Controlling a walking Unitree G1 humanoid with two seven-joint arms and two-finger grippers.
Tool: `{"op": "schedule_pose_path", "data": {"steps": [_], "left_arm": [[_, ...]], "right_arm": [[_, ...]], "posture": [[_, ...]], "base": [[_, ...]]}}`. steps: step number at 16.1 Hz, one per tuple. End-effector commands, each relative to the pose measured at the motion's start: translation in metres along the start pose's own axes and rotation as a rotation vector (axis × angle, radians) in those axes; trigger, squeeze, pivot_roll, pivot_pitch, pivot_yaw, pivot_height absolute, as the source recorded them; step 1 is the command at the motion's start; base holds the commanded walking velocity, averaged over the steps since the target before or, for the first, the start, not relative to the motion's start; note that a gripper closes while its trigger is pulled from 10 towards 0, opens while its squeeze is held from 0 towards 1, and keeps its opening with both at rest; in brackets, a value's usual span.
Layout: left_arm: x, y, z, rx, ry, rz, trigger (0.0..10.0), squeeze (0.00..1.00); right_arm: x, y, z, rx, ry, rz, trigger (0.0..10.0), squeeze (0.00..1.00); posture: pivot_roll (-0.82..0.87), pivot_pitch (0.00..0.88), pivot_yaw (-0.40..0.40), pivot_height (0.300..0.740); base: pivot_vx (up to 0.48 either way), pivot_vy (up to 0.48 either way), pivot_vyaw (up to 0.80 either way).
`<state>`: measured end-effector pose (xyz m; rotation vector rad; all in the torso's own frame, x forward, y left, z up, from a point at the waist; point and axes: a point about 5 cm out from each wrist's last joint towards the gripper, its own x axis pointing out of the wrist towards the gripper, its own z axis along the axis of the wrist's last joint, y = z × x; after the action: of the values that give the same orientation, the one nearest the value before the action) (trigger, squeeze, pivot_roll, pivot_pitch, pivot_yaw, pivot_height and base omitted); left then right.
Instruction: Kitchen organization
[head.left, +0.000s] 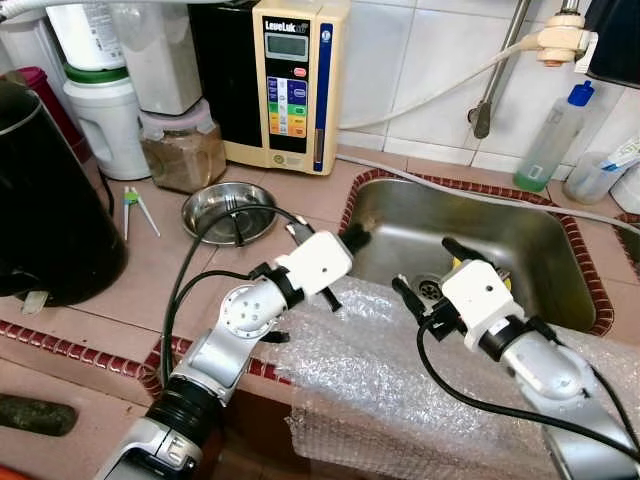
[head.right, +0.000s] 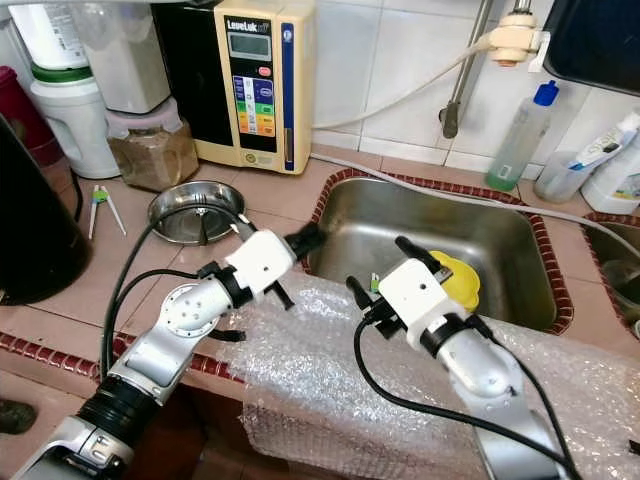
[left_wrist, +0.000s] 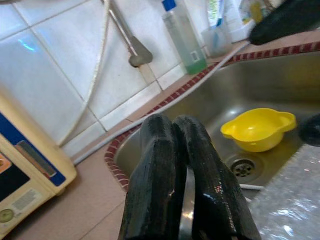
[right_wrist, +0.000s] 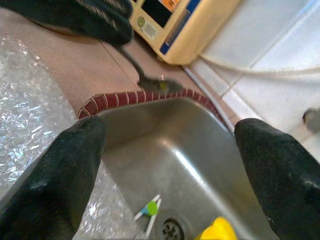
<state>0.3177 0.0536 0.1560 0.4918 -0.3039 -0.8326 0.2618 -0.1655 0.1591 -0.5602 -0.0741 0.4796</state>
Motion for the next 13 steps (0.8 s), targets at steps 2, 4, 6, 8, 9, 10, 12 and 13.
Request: {"op": "schedule_pose_path", "data": {"steps": [2,4,6,8,9,10,12,13], "left_arm": [[0.0,-0.002,0.009,-0.02,-0.028,-0.05,0.0,0.0],[0.002,0.001,0.017,-0.01,-0.045,-0.083,0.0,0.0],[0.003,0.001,0.024,-0.014,-0.085,-0.107,0.0,0.0],[0.003,-0.002,0.032,-0.023,-0.127,-0.146,0.0,0.0],[0.002,-0.005,0.035,-0.024,-0.142,-0.174,0.0,0.0],[0.001,-0.008,0.037,-0.034,-0.149,-0.189,0.0,0.0],[0.0,-0.009,0.039,-0.042,-0.157,-0.21,0.0,0.0],[0.0,-0.009,0.039,-0.043,-0.156,-0.212,0.0,0.0]], "right_arm": [[0.0,0.0,0.0,-0.052,-0.006,0.057,10.0,0.0],[0.002,0.0,-0.004,-0.083,-0.004,0.123,10.0,1.0],[0.005,0.0,-0.008,-0.092,0.001,0.163,10.0,1.0],[0.009,0.0,-0.009,-0.122,-0.003,0.189,10.0,0.14],[0.013,-0.001,-0.008,-0.151,-0.013,0.192,10.0,0.0],[0.017,-0.003,-0.007,-0.151,-0.023,0.197,10.0,0.0],[0.03,-0.007,-0.006,-0.194,-0.043,0.189,10.0,0.0],[0.031,-0.008,-0.006,-0.201,-0.046,0.187,10.0,0.0]], "posture": [[0.03,0.0,-0.004,0.74],[0.03,0.0,-0.002,0.74],[0.03,0.0,-0.004,0.74],[0.03,0.0,-0.005,0.74],[0.03,0.0,-0.005,0.74],[0.04,0.0,-0.004,0.74],[0.04,0.0,-0.001,0.74],[0.04,0.0,-0.001,0.74]], "base": [[0.0,0.0,0.0],[0.0,0.0,0.0],[0.0,0.0,0.0],[0.0,0.0,0.0],[0.0,0.0,0.0],[0.0,0.0,0.0],[0.0,0.0,0.0],[0.0,0.0,0.0]]}}
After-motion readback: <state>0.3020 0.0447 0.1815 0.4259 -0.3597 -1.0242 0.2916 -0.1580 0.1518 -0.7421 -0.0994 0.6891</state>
